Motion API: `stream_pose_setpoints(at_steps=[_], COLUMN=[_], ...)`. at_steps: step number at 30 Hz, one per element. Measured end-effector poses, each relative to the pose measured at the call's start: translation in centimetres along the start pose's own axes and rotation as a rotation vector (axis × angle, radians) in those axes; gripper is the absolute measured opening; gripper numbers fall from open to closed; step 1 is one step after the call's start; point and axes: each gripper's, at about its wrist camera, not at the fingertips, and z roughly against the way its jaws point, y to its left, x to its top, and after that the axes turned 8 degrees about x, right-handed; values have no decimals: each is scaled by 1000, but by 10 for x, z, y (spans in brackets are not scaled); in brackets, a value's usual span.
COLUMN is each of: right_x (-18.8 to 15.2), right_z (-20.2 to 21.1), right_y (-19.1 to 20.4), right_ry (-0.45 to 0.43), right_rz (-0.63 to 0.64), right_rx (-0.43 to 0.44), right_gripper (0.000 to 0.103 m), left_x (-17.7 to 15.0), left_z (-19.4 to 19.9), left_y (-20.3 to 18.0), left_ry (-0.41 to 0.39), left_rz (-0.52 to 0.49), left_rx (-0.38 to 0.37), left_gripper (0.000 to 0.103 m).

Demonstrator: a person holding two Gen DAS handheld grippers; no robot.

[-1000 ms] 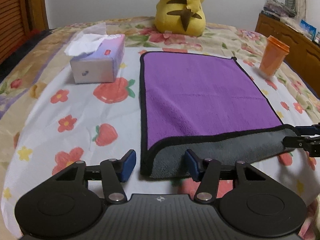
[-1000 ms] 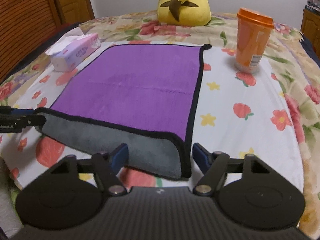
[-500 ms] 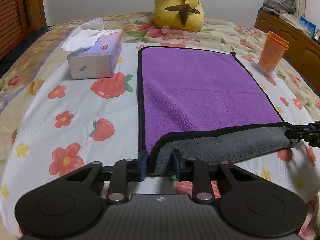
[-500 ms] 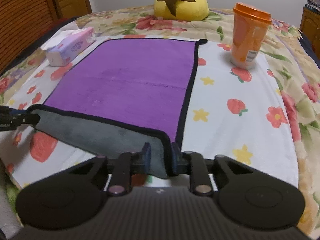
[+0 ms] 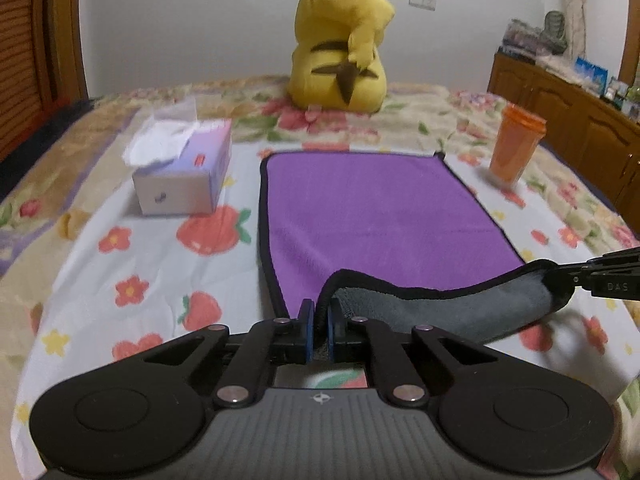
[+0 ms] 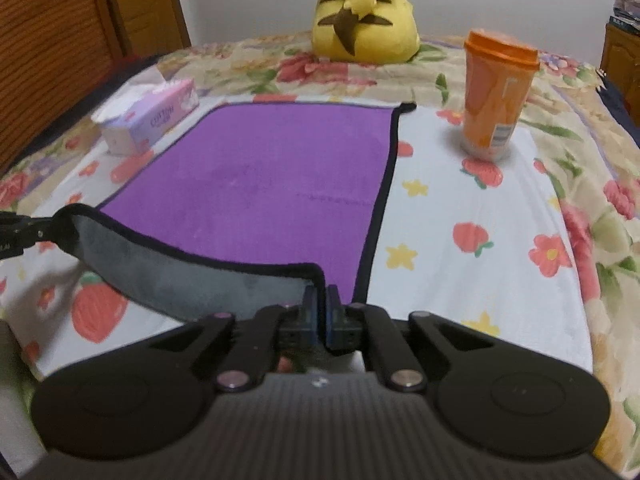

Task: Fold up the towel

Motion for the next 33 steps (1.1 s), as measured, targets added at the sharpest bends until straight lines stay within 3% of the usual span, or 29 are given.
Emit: stream_pose_setpoints(at_steps=[10, 33], right_x=[14, 40], right_z=[5, 5], right_y=[-6, -10], right_ry=[-65, -147], right_rz=[3, 90], right_rx=[32, 86], right_gripper=[4, 4], left_x=[9, 34], left_z=[11, -4], left_y=[2, -7], left_ry=[-72, -145], left_rz=[22, -22], left_rx=[-6, -31], left_gripper=[9, 8])
